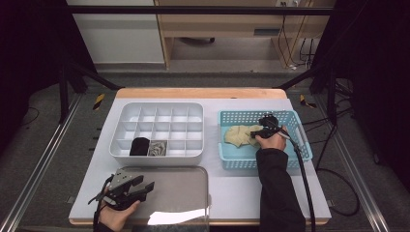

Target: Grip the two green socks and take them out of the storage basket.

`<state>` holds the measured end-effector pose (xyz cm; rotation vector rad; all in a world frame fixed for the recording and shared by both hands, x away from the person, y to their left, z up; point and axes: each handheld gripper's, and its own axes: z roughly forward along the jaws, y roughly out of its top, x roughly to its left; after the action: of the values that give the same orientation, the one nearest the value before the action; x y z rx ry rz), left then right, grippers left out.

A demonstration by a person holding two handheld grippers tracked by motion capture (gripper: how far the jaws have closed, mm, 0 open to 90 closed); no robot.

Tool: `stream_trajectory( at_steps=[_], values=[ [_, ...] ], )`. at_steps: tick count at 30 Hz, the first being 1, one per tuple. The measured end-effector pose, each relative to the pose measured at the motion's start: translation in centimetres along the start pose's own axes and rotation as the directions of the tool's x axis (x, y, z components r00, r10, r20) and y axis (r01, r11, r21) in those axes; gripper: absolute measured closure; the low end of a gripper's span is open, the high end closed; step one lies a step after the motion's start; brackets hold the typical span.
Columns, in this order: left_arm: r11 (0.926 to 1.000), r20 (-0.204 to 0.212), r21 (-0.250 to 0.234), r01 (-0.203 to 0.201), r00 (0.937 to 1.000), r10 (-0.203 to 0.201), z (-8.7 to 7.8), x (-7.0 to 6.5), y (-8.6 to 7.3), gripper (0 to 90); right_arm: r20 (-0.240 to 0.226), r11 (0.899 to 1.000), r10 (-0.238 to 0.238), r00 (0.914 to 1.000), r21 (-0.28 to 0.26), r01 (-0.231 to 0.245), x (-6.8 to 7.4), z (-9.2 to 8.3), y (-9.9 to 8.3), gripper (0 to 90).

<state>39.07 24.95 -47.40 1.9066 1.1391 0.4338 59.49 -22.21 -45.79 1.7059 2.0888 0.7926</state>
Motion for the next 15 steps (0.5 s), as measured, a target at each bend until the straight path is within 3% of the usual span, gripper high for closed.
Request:
stream_trajectory(
  at_steps=[6, 15],
  values=[
    [1.0, -0.002, -0.001, 0.001, 1.0, -0.001, 0.0, 0.0, 0.0, 45.9, -0.004, 1.0, -0.017, 0.9998, -0.022, 0.017, 0.1, -0.3, 0.0, 86.5],
    [1.0, -0.006, -0.001, 0.003, 1.0, -0.003, 0.0, 0.1, 0.0, 46.2, -0.012, 0.994, -0.018, 0.9998, -0.107, 0.017, 0.0, -1.9, 0.4, 88.2]
  ],
)
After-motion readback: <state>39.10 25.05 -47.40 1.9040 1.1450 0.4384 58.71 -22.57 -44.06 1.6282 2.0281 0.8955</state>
